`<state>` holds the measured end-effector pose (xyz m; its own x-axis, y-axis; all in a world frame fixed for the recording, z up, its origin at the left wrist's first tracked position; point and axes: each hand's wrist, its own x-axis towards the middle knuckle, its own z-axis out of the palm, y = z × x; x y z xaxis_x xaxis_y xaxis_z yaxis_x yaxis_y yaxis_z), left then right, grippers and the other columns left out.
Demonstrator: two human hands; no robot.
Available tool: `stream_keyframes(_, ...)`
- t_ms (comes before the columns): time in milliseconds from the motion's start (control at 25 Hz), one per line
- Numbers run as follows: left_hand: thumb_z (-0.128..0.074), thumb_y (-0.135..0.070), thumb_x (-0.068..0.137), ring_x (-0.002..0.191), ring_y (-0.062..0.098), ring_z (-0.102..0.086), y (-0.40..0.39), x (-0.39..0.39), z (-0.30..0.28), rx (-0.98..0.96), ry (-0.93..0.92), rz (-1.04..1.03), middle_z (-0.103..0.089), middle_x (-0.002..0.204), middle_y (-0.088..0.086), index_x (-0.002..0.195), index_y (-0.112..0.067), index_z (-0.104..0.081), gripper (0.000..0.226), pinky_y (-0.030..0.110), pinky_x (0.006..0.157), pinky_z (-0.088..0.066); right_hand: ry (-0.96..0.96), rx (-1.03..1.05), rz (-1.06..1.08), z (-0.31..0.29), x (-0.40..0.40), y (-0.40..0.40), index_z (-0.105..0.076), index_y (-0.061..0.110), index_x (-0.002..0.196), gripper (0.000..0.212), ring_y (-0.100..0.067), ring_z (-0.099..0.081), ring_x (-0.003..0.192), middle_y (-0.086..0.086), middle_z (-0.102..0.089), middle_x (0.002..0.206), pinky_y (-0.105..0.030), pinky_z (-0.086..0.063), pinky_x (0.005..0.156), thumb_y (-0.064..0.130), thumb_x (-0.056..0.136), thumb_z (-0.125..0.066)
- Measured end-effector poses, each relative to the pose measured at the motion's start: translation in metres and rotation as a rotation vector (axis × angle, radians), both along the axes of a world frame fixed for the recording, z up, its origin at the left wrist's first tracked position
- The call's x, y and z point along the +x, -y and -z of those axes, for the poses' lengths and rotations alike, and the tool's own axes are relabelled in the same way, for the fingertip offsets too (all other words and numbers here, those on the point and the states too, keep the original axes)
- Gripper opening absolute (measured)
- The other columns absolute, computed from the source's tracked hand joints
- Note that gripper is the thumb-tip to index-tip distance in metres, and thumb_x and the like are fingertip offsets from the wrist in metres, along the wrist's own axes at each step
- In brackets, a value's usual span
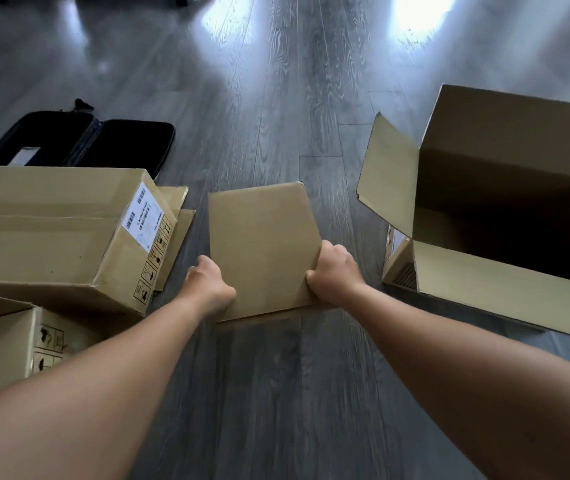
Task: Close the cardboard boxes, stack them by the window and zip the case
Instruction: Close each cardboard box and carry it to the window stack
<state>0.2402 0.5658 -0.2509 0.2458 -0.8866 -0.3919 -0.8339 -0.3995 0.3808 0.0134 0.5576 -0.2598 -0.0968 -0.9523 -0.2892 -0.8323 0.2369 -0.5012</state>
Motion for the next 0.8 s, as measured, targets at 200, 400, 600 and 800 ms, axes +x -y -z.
stream_keyframes(200,-0.062,-0.015,0.079,0.111,0.036,-0.053,-0.001,0.01,-0.056,-0.186,0.004,0.0,-0.053,0.119,0.019,0.114,-0.001,-0.048,0.04,0.039,0.093,-0.049,0.022,-0.115,-0.088,-0.051,0.006,0.005,-0.054,0.013,0.113,0.032,-0.026,-0.048,0.094,-0.009,-0.053,0.111,-0.032,-0.039,0.08,0.025,0.084,-0.059)
stream_keyframes(400,-0.059,-0.02,0.08,0.107,0.036,-0.052,-0.003,0.007,-0.111,-0.417,-0.034,-0.034,-0.053,0.118,0.019,0.11,-0.003,-0.058,0.035,0.039,0.093,-0.047,0.095,-0.278,-0.079,-0.113,0.006,0.007,-0.066,0.01,0.092,0.016,-0.026,-0.057,0.09,-0.007,-0.063,0.094,-0.029,-0.041,0.071,0.019,0.081,-0.06)
stream_keyframes(600,-0.058,-0.03,0.084,0.103,0.037,-0.052,-0.01,-0.013,-0.149,-0.537,-0.009,0.003,-0.047,0.111,0.014,0.106,-0.005,-0.056,0.034,0.036,0.083,-0.041,0.122,-0.439,-0.021,-0.167,-0.017,0.001,-0.073,0.01,0.095,0.02,-0.024,-0.06,0.093,-0.006,-0.069,0.095,-0.033,-0.052,0.079,0.02,0.079,-0.065)
stream_keyframes(800,-0.069,-0.037,0.083,0.113,0.038,-0.053,-0.015,-0.074,-0.162,-0.579,-0.033,0.255,-0.052,0.123,0.02,0.152,-0.018,-0.029,0.082,0.039,0.094,-0.043,0.026,-0.415,0.083,-0.184,-0.084,-0.007,-0.071,0.011,0.108,0.031,-0.029,-0.063,0.104,-0.008,-0.07,0.106,-0.04,-0.054,0.091,0.024,0.081,-0.065)
